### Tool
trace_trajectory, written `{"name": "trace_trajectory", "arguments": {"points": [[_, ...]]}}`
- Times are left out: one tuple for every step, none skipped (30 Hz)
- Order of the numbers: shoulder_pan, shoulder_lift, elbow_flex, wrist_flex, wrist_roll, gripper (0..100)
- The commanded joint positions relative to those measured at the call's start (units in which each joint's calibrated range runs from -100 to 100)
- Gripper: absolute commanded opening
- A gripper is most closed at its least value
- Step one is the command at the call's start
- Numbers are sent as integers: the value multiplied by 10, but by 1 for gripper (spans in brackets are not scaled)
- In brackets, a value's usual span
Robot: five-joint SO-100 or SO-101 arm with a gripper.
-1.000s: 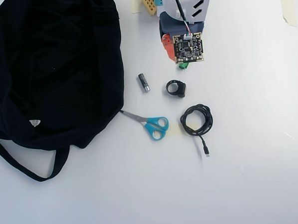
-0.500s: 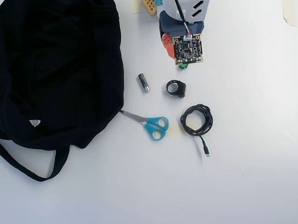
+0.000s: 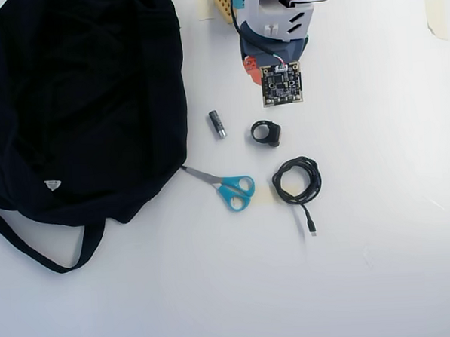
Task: Put the cable into the black bag
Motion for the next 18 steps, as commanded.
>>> {"name": "trace_trajectory", "arguments": {"points": [[0,-9,15,-40,45,2],[2,-9,21,-54,49,2],[4,-9,24,-68,51,2],[5,-9,27,-79,52,2],[8,-8,30,-90,52,2],[9,-6,33,-102,52,2],[9,0,35,-112,52,2],[8,10,35,-117,52,2],[6,20,33,-120,53,2],[5,34,28,-122,54,2],[4,48,24,-122,62,2],[1,60,22,-123,72,3],[-2,72,15,-125,78,3],[-4,82,5,-125,80,5],[-4,89,-7,-125,81,7],[-6,98,-17,-125,81,9],[-7,107,-25,-126,81,12],[-7,115,-33,-126,81,14]]}}
